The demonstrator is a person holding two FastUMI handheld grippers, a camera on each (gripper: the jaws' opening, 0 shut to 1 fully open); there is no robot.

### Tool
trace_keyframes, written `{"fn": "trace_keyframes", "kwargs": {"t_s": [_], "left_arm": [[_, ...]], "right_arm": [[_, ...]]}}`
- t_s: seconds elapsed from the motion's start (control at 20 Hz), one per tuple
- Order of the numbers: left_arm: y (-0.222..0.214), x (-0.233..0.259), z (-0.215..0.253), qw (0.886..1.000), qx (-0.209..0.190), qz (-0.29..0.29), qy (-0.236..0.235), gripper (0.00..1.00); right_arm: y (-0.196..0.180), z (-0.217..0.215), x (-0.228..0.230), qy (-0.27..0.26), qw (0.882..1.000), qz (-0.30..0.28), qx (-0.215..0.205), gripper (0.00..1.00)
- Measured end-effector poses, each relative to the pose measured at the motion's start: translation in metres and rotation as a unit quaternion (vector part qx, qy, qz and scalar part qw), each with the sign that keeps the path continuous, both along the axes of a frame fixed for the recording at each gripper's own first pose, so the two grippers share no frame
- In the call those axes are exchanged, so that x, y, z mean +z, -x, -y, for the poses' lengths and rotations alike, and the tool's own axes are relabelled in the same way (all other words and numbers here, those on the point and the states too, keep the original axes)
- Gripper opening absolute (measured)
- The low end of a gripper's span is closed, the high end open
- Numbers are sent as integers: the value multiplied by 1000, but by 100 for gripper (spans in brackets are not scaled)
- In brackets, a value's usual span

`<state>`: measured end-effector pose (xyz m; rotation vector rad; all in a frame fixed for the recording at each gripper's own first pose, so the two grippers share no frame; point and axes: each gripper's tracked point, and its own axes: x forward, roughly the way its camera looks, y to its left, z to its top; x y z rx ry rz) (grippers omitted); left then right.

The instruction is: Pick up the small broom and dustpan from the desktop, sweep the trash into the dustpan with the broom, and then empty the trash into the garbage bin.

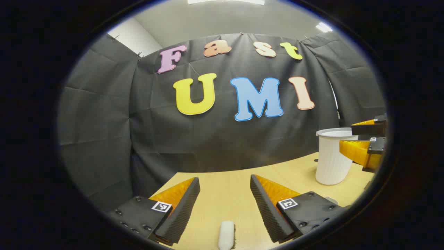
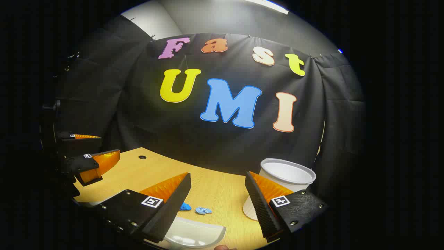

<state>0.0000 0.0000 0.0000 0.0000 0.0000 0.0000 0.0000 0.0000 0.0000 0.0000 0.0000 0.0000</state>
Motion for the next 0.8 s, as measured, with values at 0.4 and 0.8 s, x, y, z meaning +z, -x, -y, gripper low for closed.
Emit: {"fn": "trace_keyframes", "kwargs": {"t_s": [0.4, 0.8], "left_arm": [[3, -13, 6, 1000, -15, -24, -10, 96], [5, -34, 9, 998, -29, -54, -12, 96]], "right_arm": [[-2, -2, -8, -14, 1000, -20, 5, 98], [2, -14, -27, -12, 998, -57, 24, 98]]}}
